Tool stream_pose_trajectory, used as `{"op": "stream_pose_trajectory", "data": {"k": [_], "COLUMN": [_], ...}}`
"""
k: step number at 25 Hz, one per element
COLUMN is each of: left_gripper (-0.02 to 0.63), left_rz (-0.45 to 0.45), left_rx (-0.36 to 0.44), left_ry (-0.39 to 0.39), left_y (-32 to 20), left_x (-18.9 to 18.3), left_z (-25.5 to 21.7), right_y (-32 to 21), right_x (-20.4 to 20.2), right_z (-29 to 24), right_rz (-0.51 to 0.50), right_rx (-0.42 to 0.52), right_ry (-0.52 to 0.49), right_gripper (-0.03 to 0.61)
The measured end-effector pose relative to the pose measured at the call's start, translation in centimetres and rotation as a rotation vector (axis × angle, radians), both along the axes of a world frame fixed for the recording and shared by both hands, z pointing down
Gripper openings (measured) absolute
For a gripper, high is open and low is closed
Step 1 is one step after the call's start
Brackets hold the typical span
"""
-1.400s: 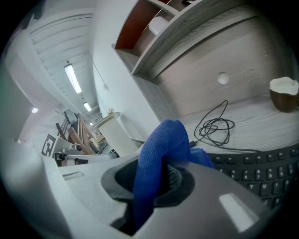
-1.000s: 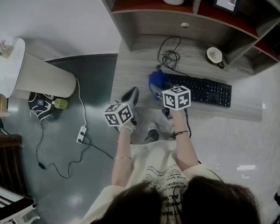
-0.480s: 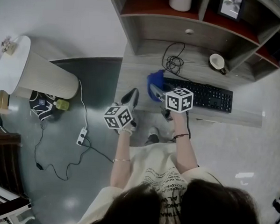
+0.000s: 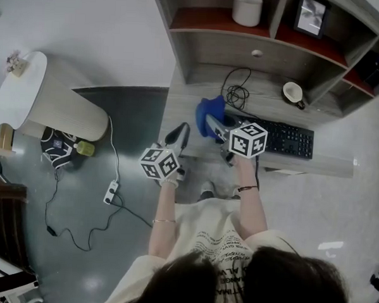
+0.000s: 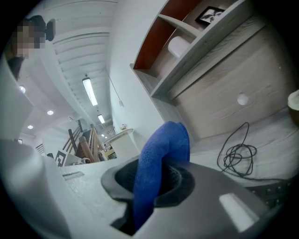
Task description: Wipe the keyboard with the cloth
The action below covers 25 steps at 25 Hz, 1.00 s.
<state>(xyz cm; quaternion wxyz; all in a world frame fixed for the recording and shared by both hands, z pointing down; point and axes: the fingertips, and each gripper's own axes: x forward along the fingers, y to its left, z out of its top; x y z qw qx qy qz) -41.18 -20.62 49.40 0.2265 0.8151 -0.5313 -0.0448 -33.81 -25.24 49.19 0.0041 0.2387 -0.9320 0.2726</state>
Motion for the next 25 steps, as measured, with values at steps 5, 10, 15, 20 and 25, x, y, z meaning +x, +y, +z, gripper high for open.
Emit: {"op": "stream_pose_trajectory", "data": {"k": [5, 10, 15, 20, 25], "left_gripper": [-0.002, -0.002, -0.002, -0.002, -0.002], "left_rz": [0.022, 0.039, 0.044, 0.067, 0.081], "left_rx": [0.051, 0.100, 0.146, 0.167, 0.162], "left_ry": [-0.017, -0.022, -0.010, -0.038, -0.027], "left_y": [-0.1, -0.3, -0.6, -0.7, -0.8], "left_x": [-0.1, -0.1, -0.2, 0.0, 0.4], "left_z": [-1.5, -3.0, -4.7, -5.6, -5.5], "right_y": [-0.1, 0.1, 0.3, 0.3, 0.4], "right_x": [0.1, 0.2, 0.2, 0.2, 0.3], "right_z": [-2.0, -4.2, -5.6, -6.2, -6.2], "right_rz": [0.000, -0.007, -0.015, -0.010, -0.007], "right_rx": [0.081, 0.170, 0.230, 0.259, 0.262], "right_ry": [-0.030, -0.066, -0.076, -0.066, -0.061], "right_gripper": [0.058, 0.058, 0.058, 0.058, 0.058]}}
